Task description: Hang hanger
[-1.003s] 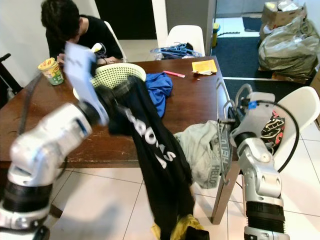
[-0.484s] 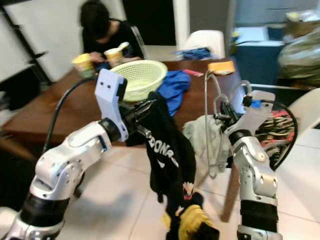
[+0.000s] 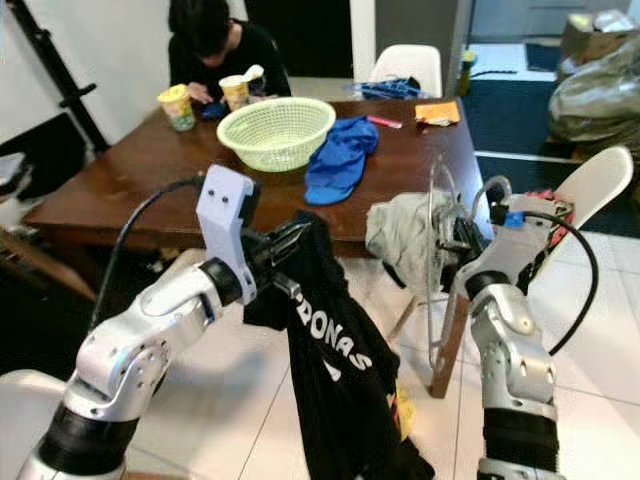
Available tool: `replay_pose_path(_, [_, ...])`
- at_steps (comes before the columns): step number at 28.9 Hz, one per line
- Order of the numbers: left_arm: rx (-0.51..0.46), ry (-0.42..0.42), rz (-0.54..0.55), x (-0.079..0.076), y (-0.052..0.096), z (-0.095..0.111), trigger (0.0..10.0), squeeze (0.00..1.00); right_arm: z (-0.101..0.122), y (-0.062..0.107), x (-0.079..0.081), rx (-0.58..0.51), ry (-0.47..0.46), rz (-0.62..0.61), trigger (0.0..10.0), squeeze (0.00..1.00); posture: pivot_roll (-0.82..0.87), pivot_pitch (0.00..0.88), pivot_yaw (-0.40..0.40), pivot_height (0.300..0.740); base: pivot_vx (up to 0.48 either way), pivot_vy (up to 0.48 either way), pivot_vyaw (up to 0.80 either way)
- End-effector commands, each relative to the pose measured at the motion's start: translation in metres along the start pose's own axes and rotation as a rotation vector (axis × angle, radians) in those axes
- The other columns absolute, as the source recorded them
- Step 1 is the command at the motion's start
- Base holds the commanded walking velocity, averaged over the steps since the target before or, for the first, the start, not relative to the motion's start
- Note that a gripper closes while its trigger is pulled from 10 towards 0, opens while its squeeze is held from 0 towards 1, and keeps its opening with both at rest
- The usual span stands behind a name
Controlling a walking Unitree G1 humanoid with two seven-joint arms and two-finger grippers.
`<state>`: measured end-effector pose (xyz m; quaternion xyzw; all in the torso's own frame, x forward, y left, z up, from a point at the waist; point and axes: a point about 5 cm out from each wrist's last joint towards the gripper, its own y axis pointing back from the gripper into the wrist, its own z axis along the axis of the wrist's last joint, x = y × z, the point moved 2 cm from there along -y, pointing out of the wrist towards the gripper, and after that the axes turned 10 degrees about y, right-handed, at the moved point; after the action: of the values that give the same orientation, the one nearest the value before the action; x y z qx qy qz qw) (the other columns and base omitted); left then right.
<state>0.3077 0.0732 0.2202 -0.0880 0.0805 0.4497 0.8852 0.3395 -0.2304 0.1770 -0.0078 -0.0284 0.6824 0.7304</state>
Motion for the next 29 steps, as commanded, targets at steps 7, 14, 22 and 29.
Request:
replay_pose_path(7, [0.023,-0.027,0.021,0.009,0.003,-0.012,10.0,0.0,-0.007,0.001,-0.012,0.028,0.045,-0.066,10.0,0.0,-0.03,0.0,0.084,0.74,-0.343,0.0,-0.69])
replay_pose_path(14, [0.068,-0.066,0.079,0.029,0.009,-0.027,10.0,0.0,-0.019,0.003,-0.022,0.078,0.105,-0.127,10.0,0.0,-0.04,0.0,0.077,0.74,-0.333,0.0,-0.8])
replay_pose_path(22, [0.083,-0.1,0.121,0.042,0.016,-0.034,10.0,0.0,-0.026,0.004,-0.022,0.096,0.116,-0.131,10.0,0.0,-0.04,0.0,0.077,0.74,-0.285,0.0,-0.8])
replay_pose_path(29, [0.097,-0.166,0.179,0.057,0.02,-0.041,10.0,0.0,-0.027,0.004,-0.017,0.096,0.124,-0.106,10.0,0.0,-0.05,0.0,0.074,0.74,0.0,0.0,-0.8])
